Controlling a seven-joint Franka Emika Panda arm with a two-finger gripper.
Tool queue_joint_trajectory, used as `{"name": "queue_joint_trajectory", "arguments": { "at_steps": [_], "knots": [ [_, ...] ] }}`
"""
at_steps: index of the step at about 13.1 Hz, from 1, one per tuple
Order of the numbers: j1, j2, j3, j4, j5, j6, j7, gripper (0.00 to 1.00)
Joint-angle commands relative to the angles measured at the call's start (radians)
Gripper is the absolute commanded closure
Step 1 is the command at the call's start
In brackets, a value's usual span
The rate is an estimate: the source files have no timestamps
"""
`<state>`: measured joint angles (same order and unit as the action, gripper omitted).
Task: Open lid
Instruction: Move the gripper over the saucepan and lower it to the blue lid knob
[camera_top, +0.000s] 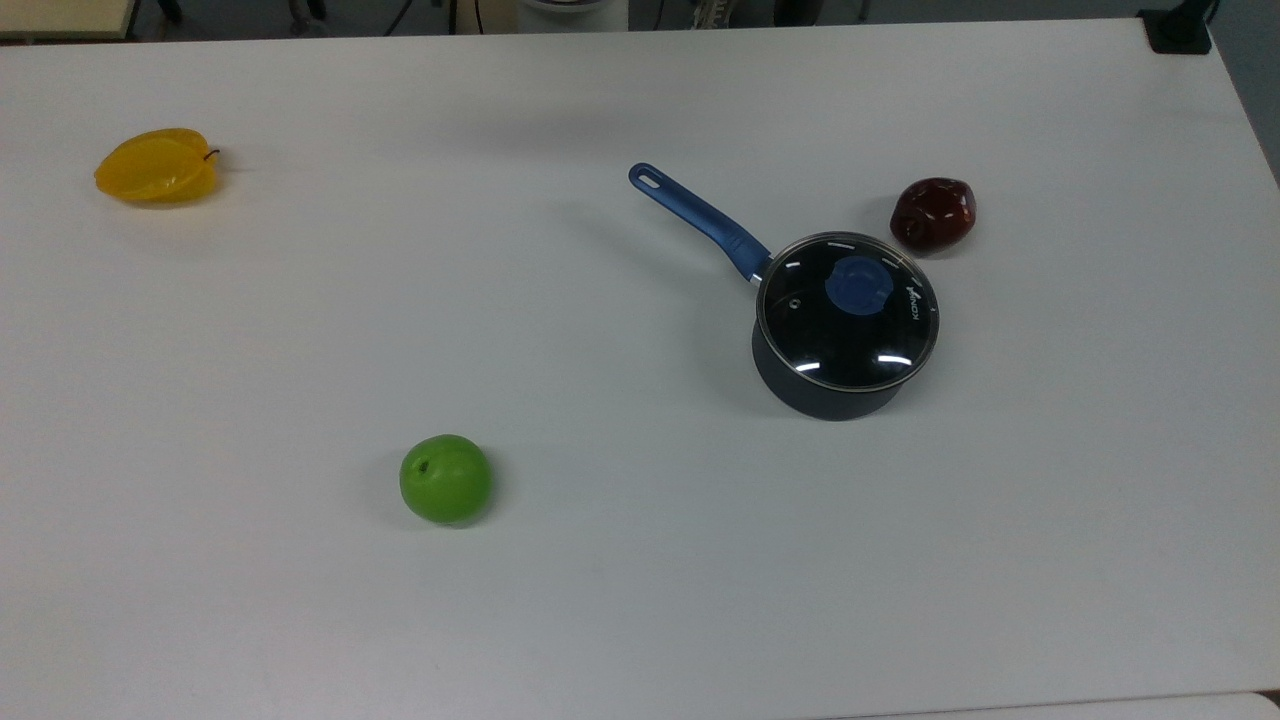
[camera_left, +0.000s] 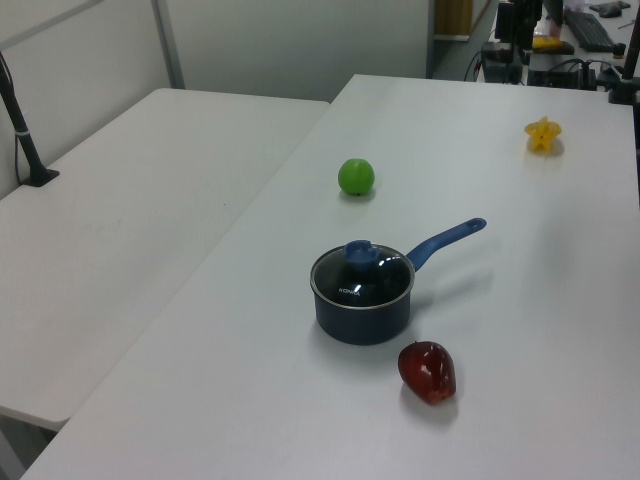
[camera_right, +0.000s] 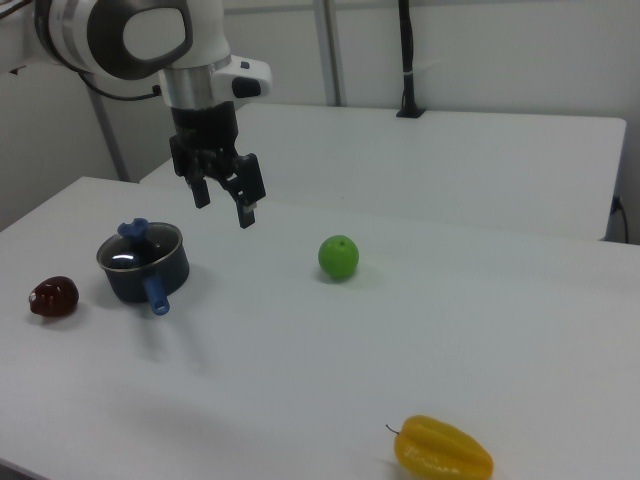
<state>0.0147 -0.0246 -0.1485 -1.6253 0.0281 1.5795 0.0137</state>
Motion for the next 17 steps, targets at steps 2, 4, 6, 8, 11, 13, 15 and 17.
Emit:
{"name": "queue_joint_trajectory", "arguments": {
  "at_steps": [2, 4, 6, 8, 11, 13, 15, 17],
  "knots": [
    [0.042, 0.029, 0.021, 0.040, 0.006, -0.006, 0.027, 0.00],
    [0.095, 0.095, 0.052, 0.091, 0.006, 0.010, 0.171, 0.00],
    [0.184, 0.193, 0.053, 0.171, 0.006, 0.031, 0.334, 0.00],
    [0.247, 0.254, 0.088, 0.189, 0.001, 0.132, 0.383, 0.00],
    [0.330, 0.359, 0.099, 0.266, -0.001, 0.232, 0.567, 0.00],
    [0.361, 0.399, 0.133, 0.272, -0.002, 0.273, 0.626, 0.00],
    [0.410, 0.460, 0.135, 0.304, -0.008, 0.290, 0.687, 0.00],
    [0.424, 0.500, 0.136, 0.331, -0.008, 0.330, 0.779, 0.00]
  ]
}}
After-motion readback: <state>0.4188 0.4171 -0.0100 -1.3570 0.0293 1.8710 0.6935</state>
